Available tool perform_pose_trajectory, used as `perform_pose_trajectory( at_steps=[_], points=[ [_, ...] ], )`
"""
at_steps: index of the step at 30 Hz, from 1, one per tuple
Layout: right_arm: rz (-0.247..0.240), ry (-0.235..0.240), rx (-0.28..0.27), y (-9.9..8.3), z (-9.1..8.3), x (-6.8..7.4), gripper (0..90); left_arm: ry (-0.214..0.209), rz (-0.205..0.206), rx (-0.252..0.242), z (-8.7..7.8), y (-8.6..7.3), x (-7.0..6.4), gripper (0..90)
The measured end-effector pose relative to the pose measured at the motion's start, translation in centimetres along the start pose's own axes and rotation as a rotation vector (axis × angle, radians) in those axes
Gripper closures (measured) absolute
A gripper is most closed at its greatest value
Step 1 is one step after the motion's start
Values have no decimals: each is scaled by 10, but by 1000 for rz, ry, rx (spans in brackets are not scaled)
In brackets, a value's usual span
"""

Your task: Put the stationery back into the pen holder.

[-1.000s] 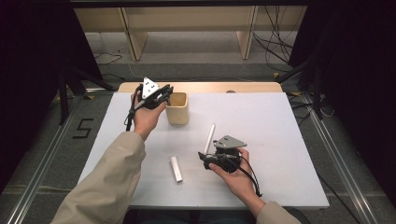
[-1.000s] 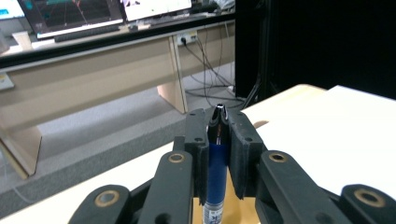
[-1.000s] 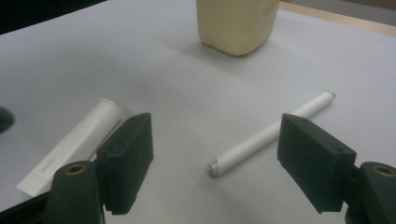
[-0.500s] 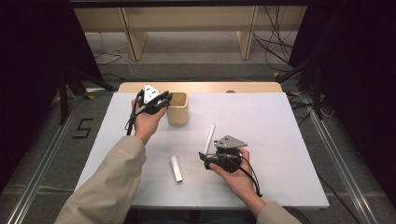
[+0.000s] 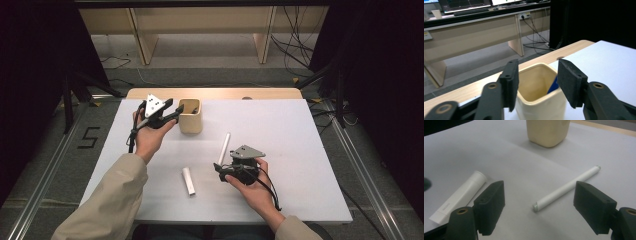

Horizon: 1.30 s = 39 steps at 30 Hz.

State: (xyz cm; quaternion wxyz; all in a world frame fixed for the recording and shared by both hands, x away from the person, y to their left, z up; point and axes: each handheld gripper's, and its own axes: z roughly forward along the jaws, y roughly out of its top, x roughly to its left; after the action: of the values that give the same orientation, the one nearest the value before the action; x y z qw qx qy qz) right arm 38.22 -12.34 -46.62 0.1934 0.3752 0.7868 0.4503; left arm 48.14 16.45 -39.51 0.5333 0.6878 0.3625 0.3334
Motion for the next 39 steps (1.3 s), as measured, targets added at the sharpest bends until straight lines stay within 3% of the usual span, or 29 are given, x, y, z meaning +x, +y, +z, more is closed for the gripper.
perform_pose_trajectory(
  at_steps=[7,14,25,32,39],
  points=[
    [1,-6,1,-1,-1,-2,259,-31,-7,4,-20,-3,-12,391],
    [5,-7,7,-1,-2,-5,261,-75,-20,34,-39,-24,-28,344],
    [-4,11,22,-2,-8,-11,466,-133,-45,98,-60,-55,-39,349],
    [0,-7,32,-4,-11,-18,471,-158,-45,119,-62,-59,-53,350],
    [-3,-22,68,-9,-9,-21,634,-170,-29,137,-61,-64,-60,364]
  ],
)
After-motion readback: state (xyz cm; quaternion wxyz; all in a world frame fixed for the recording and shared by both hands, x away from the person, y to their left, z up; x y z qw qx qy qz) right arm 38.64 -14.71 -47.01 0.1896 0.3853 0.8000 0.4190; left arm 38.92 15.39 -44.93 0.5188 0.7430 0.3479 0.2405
